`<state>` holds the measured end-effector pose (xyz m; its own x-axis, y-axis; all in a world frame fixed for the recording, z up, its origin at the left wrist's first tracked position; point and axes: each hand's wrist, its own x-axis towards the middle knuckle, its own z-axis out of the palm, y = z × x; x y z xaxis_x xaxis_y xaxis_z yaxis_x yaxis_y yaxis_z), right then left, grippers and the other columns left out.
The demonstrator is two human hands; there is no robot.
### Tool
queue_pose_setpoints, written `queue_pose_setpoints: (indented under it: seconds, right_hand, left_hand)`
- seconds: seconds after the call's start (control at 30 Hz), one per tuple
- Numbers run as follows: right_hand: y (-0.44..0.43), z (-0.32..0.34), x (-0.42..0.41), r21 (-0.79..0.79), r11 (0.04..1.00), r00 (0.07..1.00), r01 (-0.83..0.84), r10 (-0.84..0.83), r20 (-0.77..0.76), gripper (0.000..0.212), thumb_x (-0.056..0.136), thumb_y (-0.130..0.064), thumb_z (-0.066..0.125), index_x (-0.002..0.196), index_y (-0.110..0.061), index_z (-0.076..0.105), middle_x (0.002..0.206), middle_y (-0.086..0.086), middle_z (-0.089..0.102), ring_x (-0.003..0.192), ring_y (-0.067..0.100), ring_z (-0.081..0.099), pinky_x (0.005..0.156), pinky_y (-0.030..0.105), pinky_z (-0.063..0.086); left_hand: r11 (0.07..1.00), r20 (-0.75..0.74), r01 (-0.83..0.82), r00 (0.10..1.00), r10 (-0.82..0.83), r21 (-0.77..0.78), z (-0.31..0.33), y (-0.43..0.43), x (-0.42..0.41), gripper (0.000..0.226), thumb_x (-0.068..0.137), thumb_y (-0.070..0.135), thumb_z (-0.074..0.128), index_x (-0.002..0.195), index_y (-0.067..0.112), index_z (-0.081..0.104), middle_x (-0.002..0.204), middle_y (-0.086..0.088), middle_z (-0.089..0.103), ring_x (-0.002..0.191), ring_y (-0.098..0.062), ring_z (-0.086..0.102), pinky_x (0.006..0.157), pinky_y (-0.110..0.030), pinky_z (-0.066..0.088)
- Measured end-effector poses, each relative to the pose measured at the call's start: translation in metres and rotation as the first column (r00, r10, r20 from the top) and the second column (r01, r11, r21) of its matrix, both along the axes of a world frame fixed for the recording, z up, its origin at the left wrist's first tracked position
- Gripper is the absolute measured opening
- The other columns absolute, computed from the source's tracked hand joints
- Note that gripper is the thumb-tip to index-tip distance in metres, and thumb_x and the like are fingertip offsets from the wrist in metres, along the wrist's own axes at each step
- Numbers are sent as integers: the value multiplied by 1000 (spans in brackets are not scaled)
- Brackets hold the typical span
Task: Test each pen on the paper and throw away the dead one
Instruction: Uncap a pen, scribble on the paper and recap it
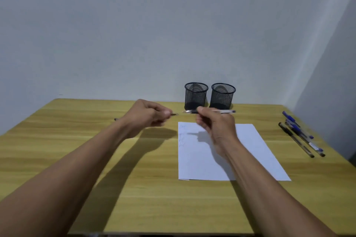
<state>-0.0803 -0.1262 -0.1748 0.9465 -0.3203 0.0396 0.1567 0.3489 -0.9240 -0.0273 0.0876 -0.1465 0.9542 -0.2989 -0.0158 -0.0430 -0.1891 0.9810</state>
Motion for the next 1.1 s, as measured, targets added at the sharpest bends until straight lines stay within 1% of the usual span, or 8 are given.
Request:
queue_pose_setpoints:
  seconds: [0.13, 0.23, 0.37, 0.53, 0.73, 0.9, 1.0, 1.1]
  right_hand:
    - [-18, -17, -5, -66, 997, 998, -35, 31, -52, 9, 89, -2, 74, 80, 1, 74, 69, 12, 70, 65, 18, 67, 66, 21, 62]
    - [-4, -33, -3, -93, 992, 993, -81, 72, -99, 7, 91, -8, 74, 87, -3, 75, 74, 12, 72, 70, 17, 70, 71, 29, 61]
    - [1, -43, 2, -156, 985, 991, -70, 50, -126, 7, 92, -11, 74, 91, -3, 75, 77, 14, 73, 76, 21, 70, 70, 38, 58]
    - [2, -47, 5, -156, 985, 989, -75, 54, -136, 9, 93, -10, 72, 96, -2, 75, 77, 15, 72, 75, 23, 69, 66, 36, 55]
    - [5, -49, 7, -187, 979, 989, -85, 60, -136, 8, 94, -5, 70, 90, -1, 75, 72, 16, 69, 69, 24, 65, 60, 34, 52]
    - [7, -46, 5, -146, 986, 989, -80, 60, -139, 9, 96, -3, 67, 89, 0, 72, 73, 19, 67, 69, 26, 62, 55, 32, 49]
    - [11, -44, 3, -200, 976, 987, -87, 58, -147, 10, 96, -5, 66, 90, -1, 73, 75, 17, 68, 70, 24, 63, 54, 31, 50]
    - [16, -40, 0, -274, 957, 986, -99, 57, -156, 10, 96, -8, 67, 92, -2, 74, 78, 15, 70, 72, 22, 65, 56, 33, 53]
  left_hand:
    - [984, 22, -73, 997, 71, 162, -16, 20, 7, 11, 86, -2, 71, 91, 4, 78, 86, -13, 76, 71, -13, 69, 66, -16, 55]
    - [954, 185, -123, 980, 73, 275, -28, -6, 16, 12, 85, 6, 73, 92, 14, 80, 81, -2, 76, 69, -10, 68, 67, -19, 52]
    - [876, 378, -221, 924, 48, 428, -35, -32, 39, 15, 86, 11, 73, 98, 15, 80, 94, 2, 75, 89, -11, 68, 82, -20, 49]
    - [772, 440, -282, 898, 3, 570, -48, -51, 66, 13, 82, 19, 72, 91, 25, 80, 95, 7, 77, 93, -14, 68, 85, -34, 56]
    - [733, 418, -278, 908, -10, 621, -58, -63, 73, 16, 86, 29, 71, 100, 30, 78, 108, 5, 75, 106, -20, 64, 91, -37, 53]
    - [785, 479, -289, 878, -11, 548, -47, -49, 33, 27, 93, 20, 58, 114, 24, 73, 116, 2, 73, 106, -18, 65, 91, -31, 52]
    - [810, 471, -262, 882, -19, 524, -51, -27, -12, 29, 92, 33, 58, 117, 23, 72, 115, 4, 73, 103, -12, 67, 90, -30, 52]
    - [770, 444, -182, 884, -144, 612, -62, -7, -41, 45, 86, 52, 61, 121, 25, 70, 128, 7, 67, 118, -11, 61, 96, -32, 50]
